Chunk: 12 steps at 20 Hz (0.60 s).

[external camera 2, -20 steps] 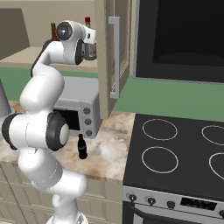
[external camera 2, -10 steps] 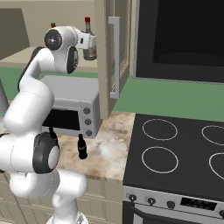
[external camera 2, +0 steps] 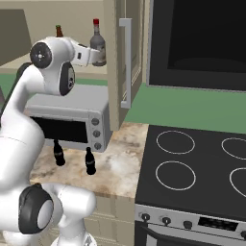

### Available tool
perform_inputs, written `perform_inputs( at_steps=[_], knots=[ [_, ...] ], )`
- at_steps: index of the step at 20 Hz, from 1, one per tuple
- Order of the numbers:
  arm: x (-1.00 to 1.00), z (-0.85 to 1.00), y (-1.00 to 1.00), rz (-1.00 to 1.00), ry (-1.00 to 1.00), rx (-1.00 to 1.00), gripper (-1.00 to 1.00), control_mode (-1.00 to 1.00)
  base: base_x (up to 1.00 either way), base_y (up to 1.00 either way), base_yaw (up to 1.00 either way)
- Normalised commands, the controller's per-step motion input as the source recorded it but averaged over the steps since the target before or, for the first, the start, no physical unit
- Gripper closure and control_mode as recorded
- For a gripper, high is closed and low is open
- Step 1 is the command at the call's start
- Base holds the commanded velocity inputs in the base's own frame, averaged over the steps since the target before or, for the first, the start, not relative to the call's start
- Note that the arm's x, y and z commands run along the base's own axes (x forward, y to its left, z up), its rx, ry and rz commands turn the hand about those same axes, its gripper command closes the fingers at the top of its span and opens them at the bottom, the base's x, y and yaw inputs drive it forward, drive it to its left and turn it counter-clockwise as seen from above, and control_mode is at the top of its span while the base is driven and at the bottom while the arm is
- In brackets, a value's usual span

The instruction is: Sort all alcoholic drinks to one cabinet, and non-alcoholic drinks to the other.

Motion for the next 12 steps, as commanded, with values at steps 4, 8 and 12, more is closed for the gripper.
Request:
perform_inputs(
  at_steps=[4, 8, 12],
  knots=[
    [-0.71, 0.01, 0.00, -0.06, 0.19, 0.12, -1.00, -1.00, 0.00, 0.00, 0.00],
    [-0.64, 0.00, 0.00, -0.08, 0.25, 0.14, -1.00, -1.00, 0.00, 0.00, 0.00],
    [-0.69, 0.00, 0.01, -0.07, 0.19, 0.09, -1.00, -1.00, 0.00, 0.00, 0.00]
  ],
)
